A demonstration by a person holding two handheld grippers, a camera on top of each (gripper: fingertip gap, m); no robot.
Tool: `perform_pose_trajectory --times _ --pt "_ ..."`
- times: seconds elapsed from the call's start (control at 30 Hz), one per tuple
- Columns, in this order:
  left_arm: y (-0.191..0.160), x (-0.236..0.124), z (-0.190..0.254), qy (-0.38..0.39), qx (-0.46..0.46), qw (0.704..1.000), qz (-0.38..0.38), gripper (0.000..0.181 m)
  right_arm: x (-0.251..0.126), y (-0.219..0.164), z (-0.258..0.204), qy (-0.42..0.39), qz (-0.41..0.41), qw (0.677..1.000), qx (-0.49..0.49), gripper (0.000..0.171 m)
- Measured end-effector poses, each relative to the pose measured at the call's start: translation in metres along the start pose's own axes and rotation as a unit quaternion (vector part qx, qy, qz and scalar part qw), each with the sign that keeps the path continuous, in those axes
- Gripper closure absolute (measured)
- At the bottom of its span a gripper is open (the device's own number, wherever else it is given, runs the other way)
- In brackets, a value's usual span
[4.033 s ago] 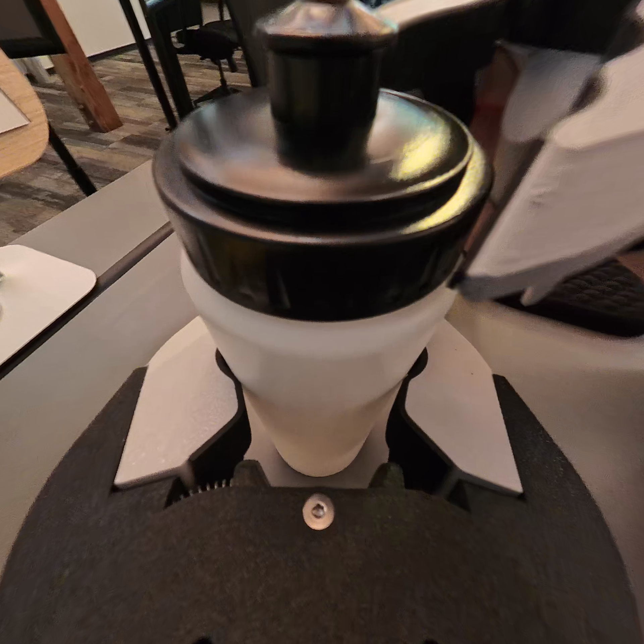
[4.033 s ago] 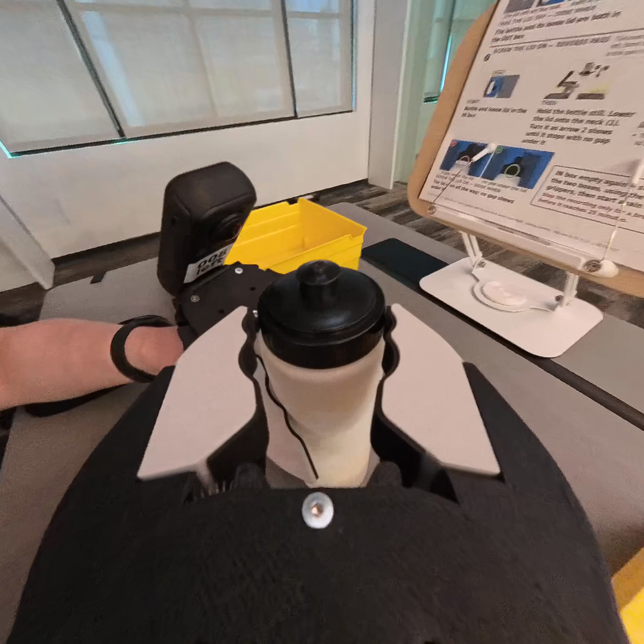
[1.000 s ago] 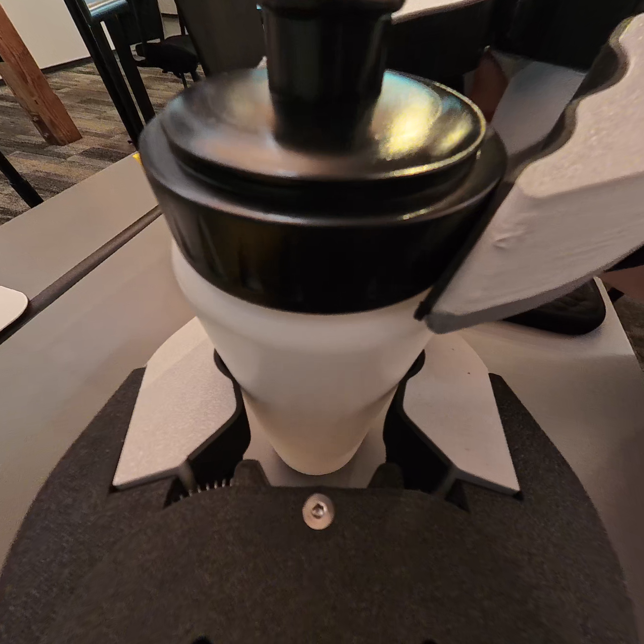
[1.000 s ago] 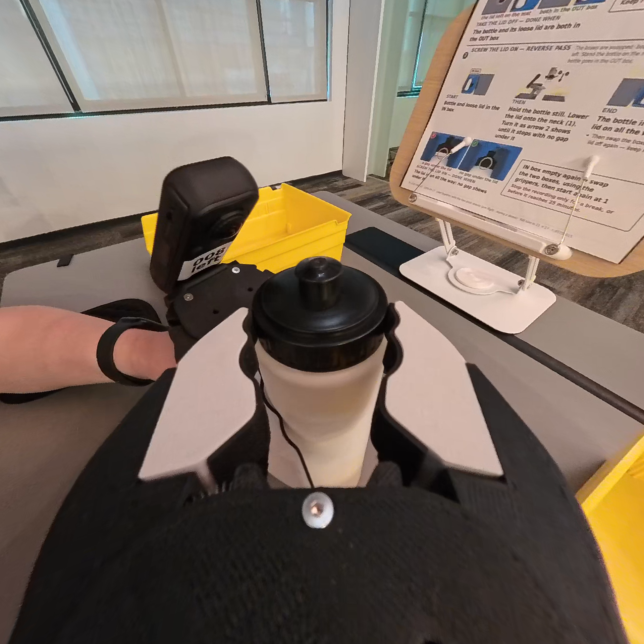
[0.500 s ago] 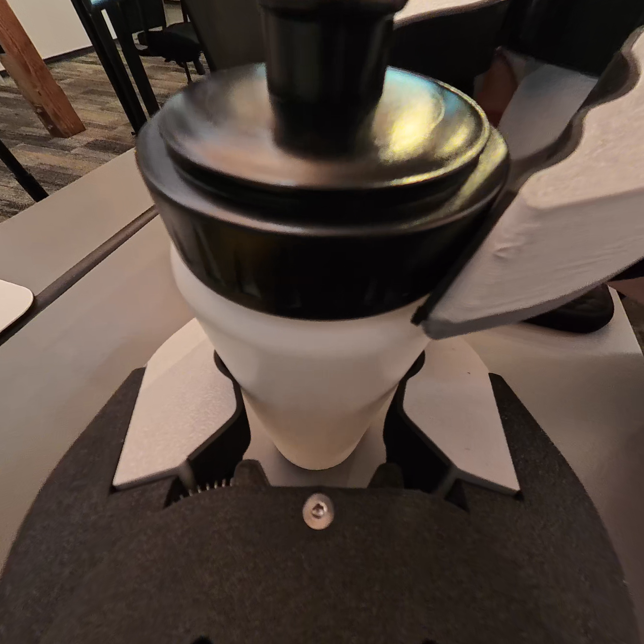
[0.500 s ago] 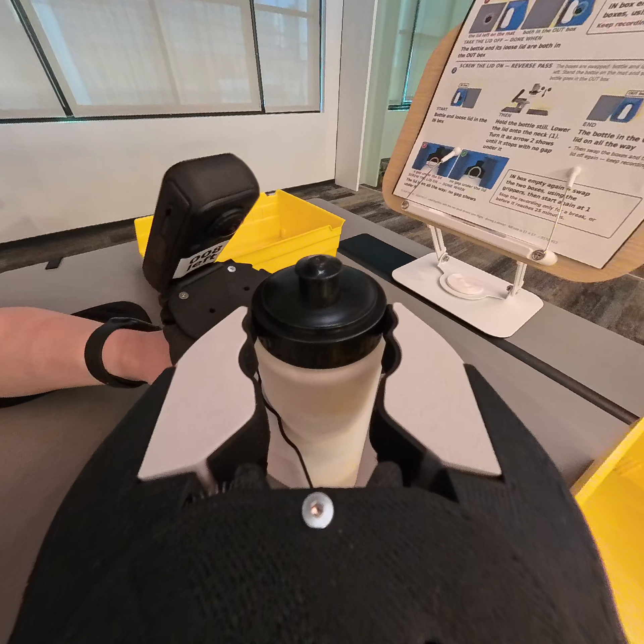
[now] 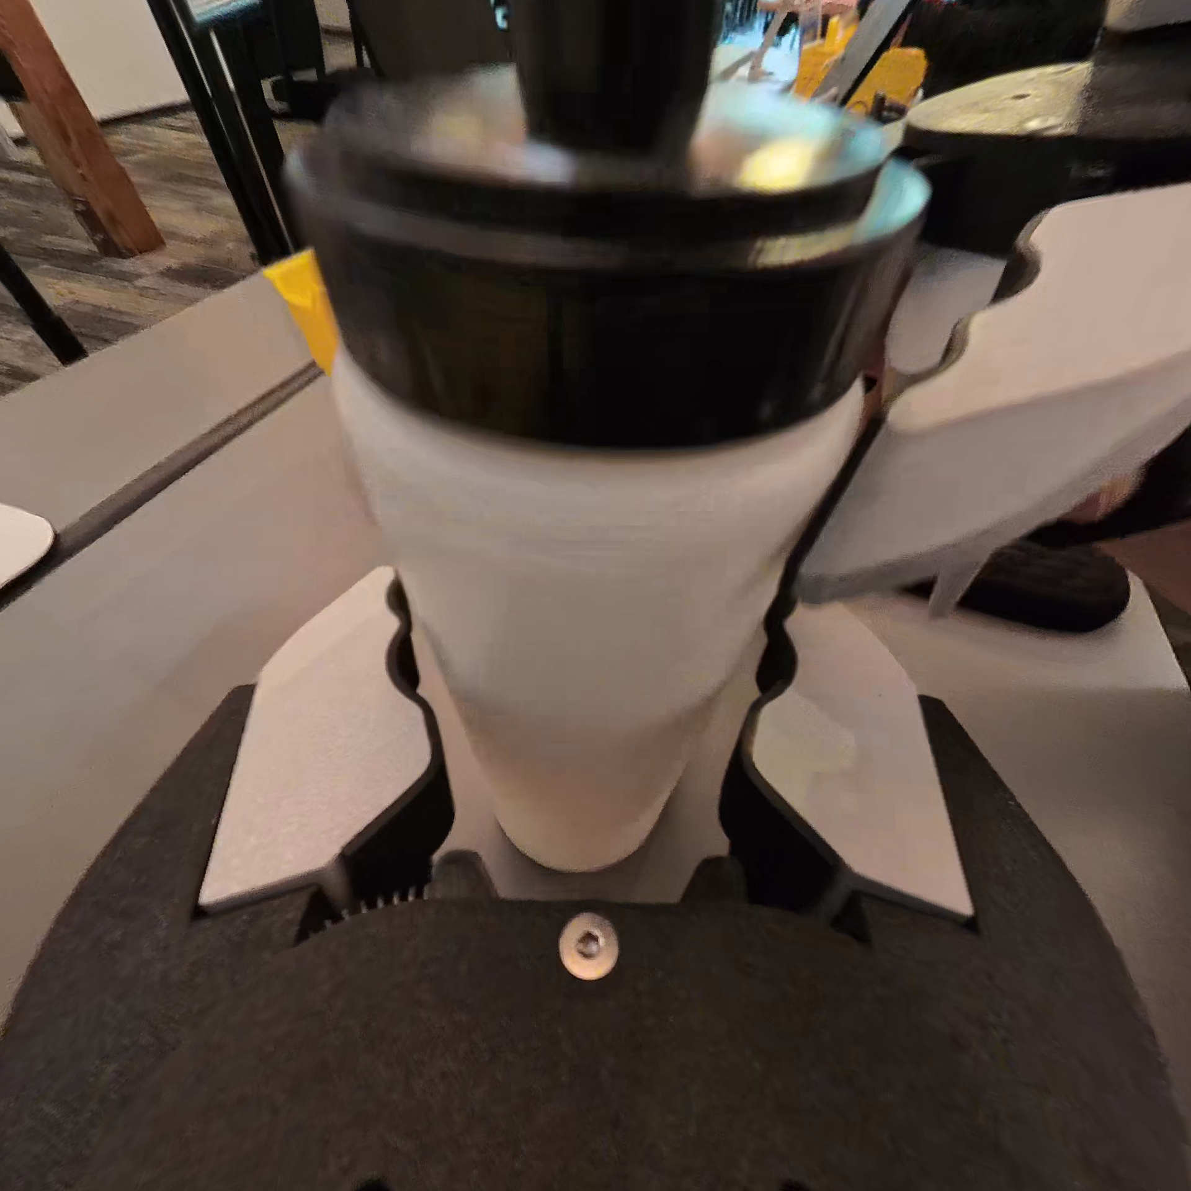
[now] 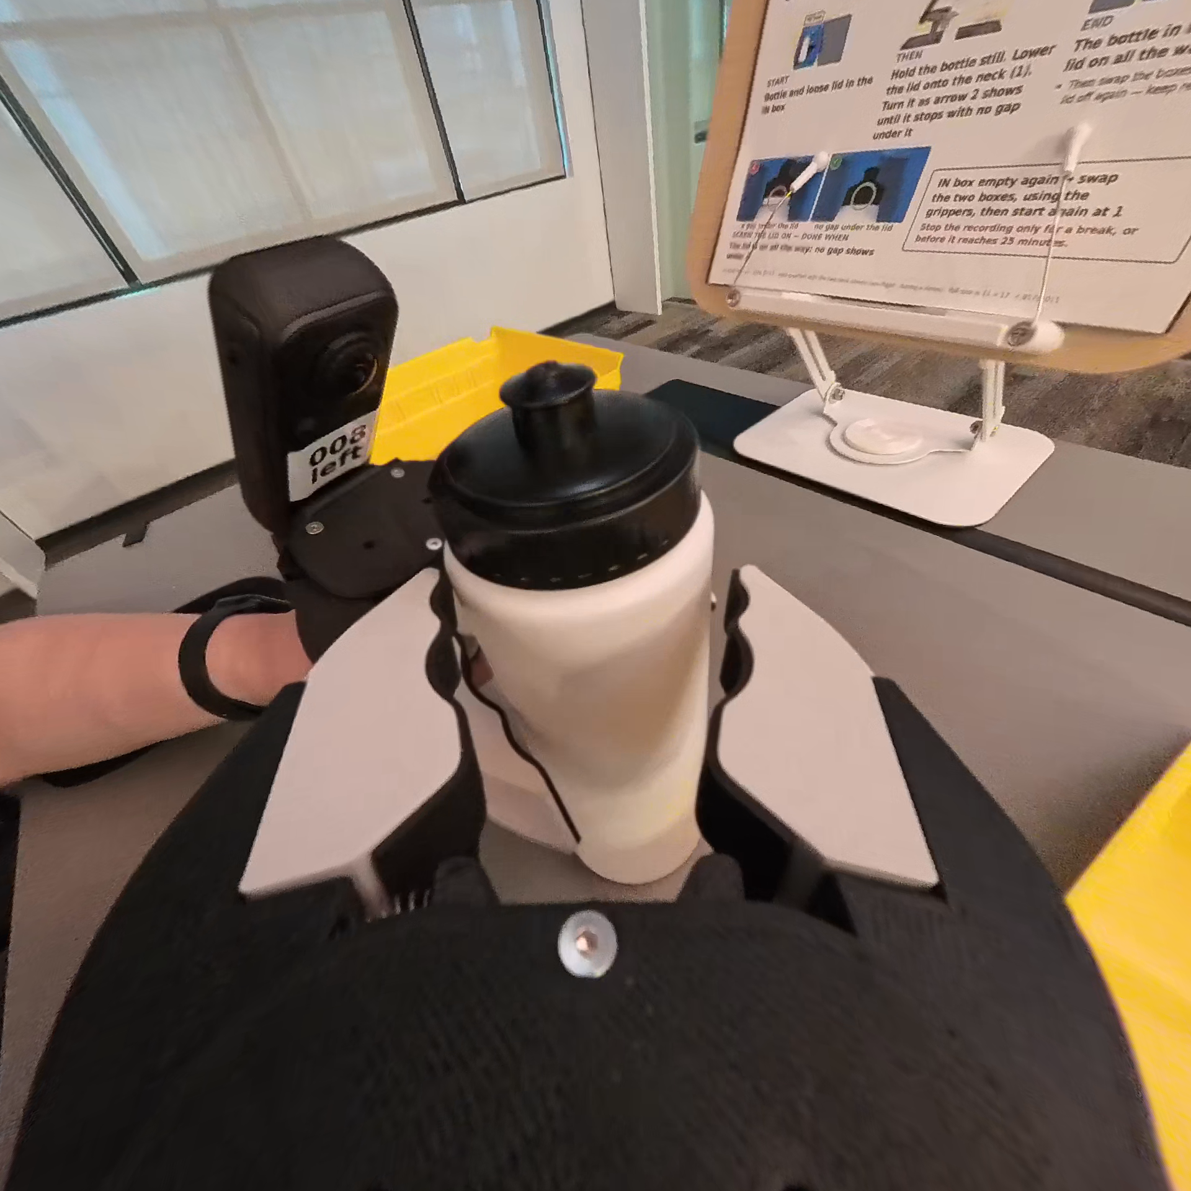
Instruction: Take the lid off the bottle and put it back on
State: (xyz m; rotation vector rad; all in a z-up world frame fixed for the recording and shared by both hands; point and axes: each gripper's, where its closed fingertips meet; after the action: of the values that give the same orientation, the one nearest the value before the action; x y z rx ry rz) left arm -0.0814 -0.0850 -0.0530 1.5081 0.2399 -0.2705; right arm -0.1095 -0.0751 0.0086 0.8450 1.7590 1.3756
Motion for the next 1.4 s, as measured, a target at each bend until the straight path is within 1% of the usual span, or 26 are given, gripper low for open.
perform_pose_trajectory --times 0.07,0.17,0.3,0.43,0.57,0.63,0.77,0.9,0.97,1.07,1.3,1.4 --pt "-0.011 -0.005 0.002 -0.012 -0.018 0.999 -0.024 0.07 -0.003 -0.003 0.003 0.001 0.008 1.0 -0.003 0.091" --pt "-0.026 -0.018 0.0 -0.001 -0.043 0.998 -0.055 0.065 -0.005 -0.01 0.003 0.01 0.015 1.0 -0.003 0.09" --pt "-0.043 -0.033 -0.01 0.028 -0.03 0.994 -0.099 0.063 0.005 -0.023 0.001 0.021 0.017 1.0 0.009 0.09" --pt "-0.046 -0.042 -0.014 0.017 -0.045 0.995 -0.09 0.062 0.012 -0.027 0.004 -0.002 0.028 1.0 -0.012 0.092" --pt "-0.041 -0.042 -0.014 -0.012 -0.082 0.995 -0.052 0.066 0.013 -0.026 0.003 0.007 0.023 1.0 -0.016 0.093" --pt "-0.037 -0.042 -0.008 -0.035 -0.089 0.995 -0.037 0.066 0.011 -0.018 0.001 0.032 0.025 0.999 0.011 0.093" --pt "-0.025 -0.044 0.003 -0.057 -0.056 0.997 -0.003 0.066 -0.006 0.018 0.004 0.082 0.034 0.993 0.084 0.094" --pt "-0.013 -0.049 0.011 -0.076 -0.042 0.996 0.026 0.066 -0.034 0.06 0.008 0.133 0.052 0.978 0.152 0.094" --pt "-0.01 -0.051 0.011 -0.081 -0.045 0.995 0.033 0.067 -0.05 0.08 0.011 0.138 0.079 0.974 0.158 0.094" --pt "-0.012 -0.052 0.008 -0.083 -0.05 0.995 0.031 0.066 -0.067 0.093 0.015 0.12 0.089 0.979 0.138 0.094" --pt "-0.017 -0.05 0.004 -0.079 -0.053 0.995 0.026 0.067 -0.089 0.094 0.031 0.019 0.092 0.995 0.041 0.094" --pt "-0.021 -0.049 0.002 -0.078 -0.053 0.995 0.021 0.067 -0.097 0.095 0.04 -0.006 0.092 0.995 0.026 0.093"
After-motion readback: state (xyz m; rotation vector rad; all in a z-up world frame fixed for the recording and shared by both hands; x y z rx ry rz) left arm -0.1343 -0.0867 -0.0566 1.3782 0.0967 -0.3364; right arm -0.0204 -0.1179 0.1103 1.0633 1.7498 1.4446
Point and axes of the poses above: each gripper's, where its closed fingertips meet, x out along the fingers, y out of its top, z = x × y across the jaws, and after that the axes turned 1 degree about z, right-handed
